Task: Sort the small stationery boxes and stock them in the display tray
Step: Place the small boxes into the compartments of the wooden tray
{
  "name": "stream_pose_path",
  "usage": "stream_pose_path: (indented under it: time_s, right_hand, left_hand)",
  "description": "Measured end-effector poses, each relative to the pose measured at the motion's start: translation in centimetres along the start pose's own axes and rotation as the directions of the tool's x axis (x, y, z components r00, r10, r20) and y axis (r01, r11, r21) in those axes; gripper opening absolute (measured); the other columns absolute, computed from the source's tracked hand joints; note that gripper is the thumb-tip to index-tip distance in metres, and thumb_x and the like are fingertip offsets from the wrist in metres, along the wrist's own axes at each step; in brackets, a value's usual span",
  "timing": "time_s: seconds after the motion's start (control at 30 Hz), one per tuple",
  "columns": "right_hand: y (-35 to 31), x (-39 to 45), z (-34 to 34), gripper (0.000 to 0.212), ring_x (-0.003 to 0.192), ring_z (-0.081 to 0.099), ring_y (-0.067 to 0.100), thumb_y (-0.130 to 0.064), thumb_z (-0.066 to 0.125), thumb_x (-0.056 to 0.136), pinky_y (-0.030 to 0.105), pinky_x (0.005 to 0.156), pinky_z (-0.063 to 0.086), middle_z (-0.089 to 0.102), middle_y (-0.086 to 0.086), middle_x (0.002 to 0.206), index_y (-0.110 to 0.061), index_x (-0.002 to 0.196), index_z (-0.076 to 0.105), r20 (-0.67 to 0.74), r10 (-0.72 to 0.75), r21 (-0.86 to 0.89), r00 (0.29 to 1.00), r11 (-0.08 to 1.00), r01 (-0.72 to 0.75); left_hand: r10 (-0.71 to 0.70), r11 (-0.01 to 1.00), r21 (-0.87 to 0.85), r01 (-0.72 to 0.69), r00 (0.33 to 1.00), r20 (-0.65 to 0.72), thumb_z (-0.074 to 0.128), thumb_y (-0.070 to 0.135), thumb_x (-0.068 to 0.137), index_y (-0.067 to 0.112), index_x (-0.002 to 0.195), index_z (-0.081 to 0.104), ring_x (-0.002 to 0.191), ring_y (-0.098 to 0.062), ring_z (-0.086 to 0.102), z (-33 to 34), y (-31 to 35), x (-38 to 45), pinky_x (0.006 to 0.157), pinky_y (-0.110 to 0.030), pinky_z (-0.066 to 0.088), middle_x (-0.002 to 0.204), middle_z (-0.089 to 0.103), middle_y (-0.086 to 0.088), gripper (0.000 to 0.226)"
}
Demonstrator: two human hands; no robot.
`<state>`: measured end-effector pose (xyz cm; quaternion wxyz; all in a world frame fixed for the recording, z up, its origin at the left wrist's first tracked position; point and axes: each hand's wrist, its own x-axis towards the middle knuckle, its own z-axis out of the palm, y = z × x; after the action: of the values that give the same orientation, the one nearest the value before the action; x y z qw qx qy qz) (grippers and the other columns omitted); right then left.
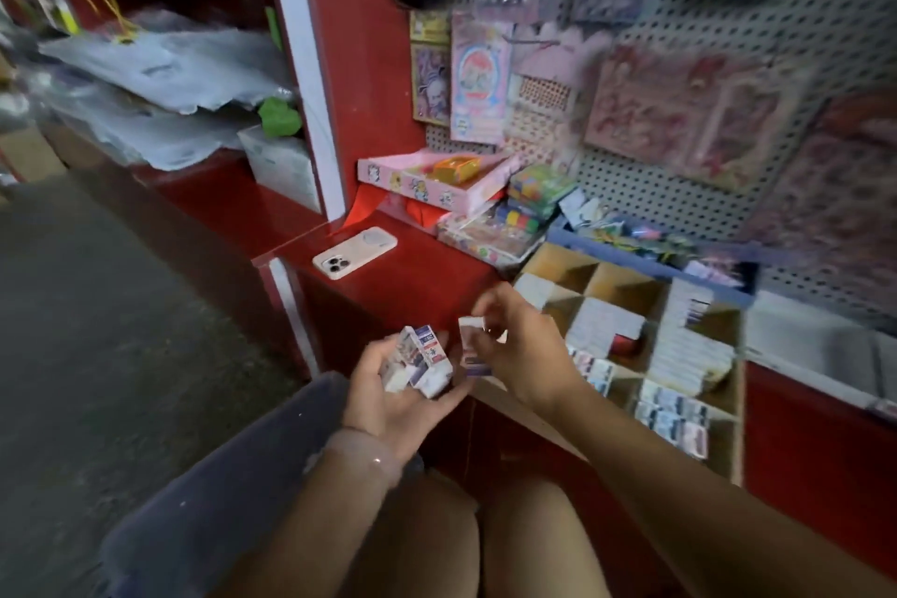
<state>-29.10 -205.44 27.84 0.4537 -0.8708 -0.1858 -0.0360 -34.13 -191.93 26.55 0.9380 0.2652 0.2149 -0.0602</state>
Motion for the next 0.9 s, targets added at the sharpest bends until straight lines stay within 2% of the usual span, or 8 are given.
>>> stream_pose_path:
  time_s: [0.1, 0.27, 0.37, 0.5, 0.6, 0.67, 0.73, 0.9]
  right_hand:
    - [1.5, -1.3, -4.4, 0.017, 0.064, 0.054, 0.011, -0.014, 0.063, 0.088, 0.021, 0.056, 0.042, 0.055, -0.008, 0.069, -0.018, 0.092, 0.047, -0.089, 0.111, 0.093, 0.990, 0.990, -0.103]
    - [5.8, -3.4, -11.2, 0.014, 0.065, 0.061, 0.009, -0.014, 0.066, 0.087, 0.030, 0.070, 0.056, 0.062, 0.008, 0.075, -0.011, 0.087, 0.052, -0.140, 0.250, 0.067, 0.958, 0.968, -0.242]
    - [9.1, -4.1, -15.1, 0.011, 0.074, 0.065, 0.015, -0.020, 0.068, 0.086, 0.030, 0.072, 0.054, 0.067, 0.005, 0.082, -0.014, 0.085, 0.058, -0.262, 0.300, 0.008, 0.917, 0.951, -0.309]
    - [13.4, -2.9, -19.2, 0.017, 0.070, 0.058, 0.011, -0.024, 0.066, 0.087, 0.009, 0.054, 0.043, 0.064, -0.001, 0.086, -0.013, 0.098, 0.065, -0.469, 0.362, 0.021, 0.806, 0.916, -0.400]
    - [16.3, -1.2, -20.5, 0.018, 0.070, 0.059, 0.014, -0.026, 0.062, 0.090, 0.018, 0.054, 0.044, 0.067, 0.006, 0.088, -0.010, 0.098, 0.064, -0.565, 0.399, 0.025, 0.723, 0.884, -0.468]
    - [18.0, 0.3, -20.7, 0.018, 0.070, 0.056, 0.016, -0.026, 0.058, 0.092, 0.019, 0.050, 0.037, 0.064, 0.006, 0.085, -0.009, 0.096, 0.062, -0.572, 0.400, -0.046, 0.716, 0.856, -0.515]
    - [19.3, 1.8, -20.4, 0.015, 0.072, 0.051, 0.017, -0.025, 0.057, 0.093, 0.022, 0.051, 0.033, 0.058, 0.005, 0.082, -0.011, 0.094, 0.061, -0.523, 0.399, -0.154, 0.753, 0.825, -0.544]
    - [21.9, 4.1, -19.0, 0.009, 0.080, 0.056, 0.021, -0.021, 0.051, 0.094, 0.028, 0.064, 0.045, 0.061, 0.008, 0.092, -0.015, 0.094, 0.057, -0.411, 0.444, -0.336, 0.796, 0.738, -0.585]
  left_hand:
    - [-0.057, 0.998, -0.002, 0.057, 0.997, 0.050, 0.059, 0.020, 0.071, 0.006, 0.095, 0.062, 0.101, -0.032, 0.062, 2.3, -2.9, 0.6, 0.084, -0.049, 0.052, 0.101, 0.068, -0.017, 0.028]
    - [-0.180, 0.976, 0.146, 0.161, 0.975, 0.132, 0.054, 0.023, 0.080, 0.003, 0.090, 0.062, 0.076, -0.030, 0.067, 7.3, -7.4, 2.2, 0.071, -0.040, 0.055, 0.081, 0.069, -0.016, 0.024]
    - [-0.207, 0.971, 0.152, 0.185, 0.968, 0.144, 0.050, 0.024, 0.089, 0.000, 0.088, 0.062, 0.085, -0.031, 0.062, 10.1, -9.3, 3.3, 0.078, -0.040, 0.054, 0.086, 0.066, -0.017, 0.027]
    - [-0.222, 0.965, 0.169, 0.198, 0.965, 0.137, 0.052, 0.025, 0.091, 0.002, 0.089, 0.062, 0.091, -0.032, 0.061, 12.1, -10.1, 5.5, 0.085, -0.042, 0.050, 0.092, 0.065, -0.017, 0.025]
    - [-0.251, 0.955, 0.197, 0.221, 0.958, 0.140, 0.054, 0.026, 0.090, 0.004, 0.096, 0.061, 0.089, -0.032, 0.062, 12.4, -10.2, 7.7, 0.079, -0.041, 0.055, 0.095, 0.065, -0.017, 0.024]
    - [-0.257, 0.950, 0.218, 0.225, 0.957, 0.134, 0.052, 0.026, 0.091, 0.005, 0.094, 0.061, 0.088, -0.032, 0.061, 13.0, -10.1, 9.3, 0.079, -0.043, 0.055, 0.095, 0.064, -0.017, 0.023]
    - [-0.238, 0.951, 0.229, 0.207, 0.964, 0.116, 0.050, 0.027, 0.092, 0.005, 0.092, 0.061, 0.090, -0.032, 0.061, 13.5, -10.0, 10.8, 0.082, -0.043, 0.053, 0.095, 0.063, -0.017, 0.024]
    - [-0.245, 0.952, 0.216, 0.217, 0.963, 0.116, 0.051, 0.026, 0.092, 0.005, 0.089, 0.062, 0.095, -0.033, 0.060, 14.5, -10.2, 13.2, 0.088, -0.044, 0.047, 0.094, 0.065, -0.018, 0.024]
